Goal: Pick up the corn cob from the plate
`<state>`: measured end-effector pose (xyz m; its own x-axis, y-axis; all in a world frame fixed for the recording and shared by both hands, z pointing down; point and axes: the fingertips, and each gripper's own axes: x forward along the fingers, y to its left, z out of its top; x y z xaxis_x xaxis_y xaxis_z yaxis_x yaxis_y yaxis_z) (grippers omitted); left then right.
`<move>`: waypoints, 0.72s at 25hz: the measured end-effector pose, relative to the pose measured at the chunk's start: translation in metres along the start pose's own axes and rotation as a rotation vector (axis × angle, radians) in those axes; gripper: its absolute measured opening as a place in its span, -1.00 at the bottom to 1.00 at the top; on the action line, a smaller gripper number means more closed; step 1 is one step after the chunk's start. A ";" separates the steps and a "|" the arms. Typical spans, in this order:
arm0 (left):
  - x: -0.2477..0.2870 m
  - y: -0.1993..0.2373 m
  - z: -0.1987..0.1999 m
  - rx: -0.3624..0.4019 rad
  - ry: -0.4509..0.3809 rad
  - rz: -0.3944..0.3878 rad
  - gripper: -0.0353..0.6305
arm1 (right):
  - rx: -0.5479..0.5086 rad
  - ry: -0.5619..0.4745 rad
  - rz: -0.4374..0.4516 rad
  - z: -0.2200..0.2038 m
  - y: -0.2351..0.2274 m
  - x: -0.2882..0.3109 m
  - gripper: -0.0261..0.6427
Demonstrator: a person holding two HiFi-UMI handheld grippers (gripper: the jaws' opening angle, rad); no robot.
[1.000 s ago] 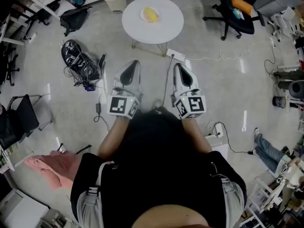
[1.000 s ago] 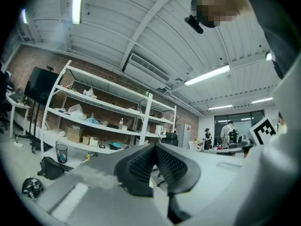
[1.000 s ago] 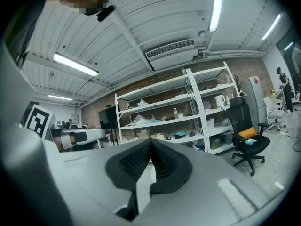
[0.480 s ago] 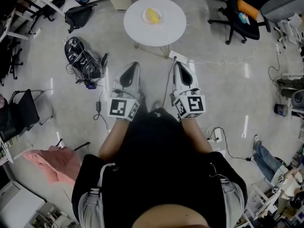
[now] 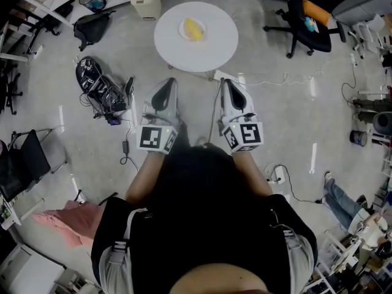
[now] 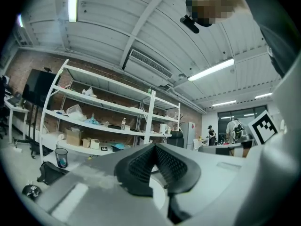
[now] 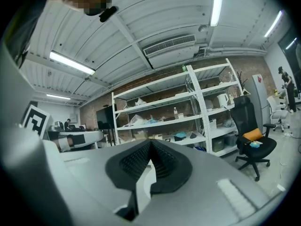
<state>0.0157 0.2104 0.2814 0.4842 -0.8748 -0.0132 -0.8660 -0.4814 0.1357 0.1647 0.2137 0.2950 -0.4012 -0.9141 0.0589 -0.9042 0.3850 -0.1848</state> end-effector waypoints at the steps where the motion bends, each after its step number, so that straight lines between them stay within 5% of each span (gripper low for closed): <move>1: 0.007 0.008 0.001 -0.002 0.002 -0.004 -0.89 | -0.002 0.001 -0.008 0.001 -0.001 0.009 -0.90; 18: 0.111 0.115 0.002 -0.058 0.063 -0.138 -0.89 | -0.014 0.052 -0.141 0.000 -0.013 0.144 -0.90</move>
<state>-0.0299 0.0575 0.2937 0.6062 -0.7949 0.0263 -0.7831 -0.5908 0.1939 0.1187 0.0774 0.3059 -0.2771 -0.9514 0.1343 -0.9539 0.2557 -0.1571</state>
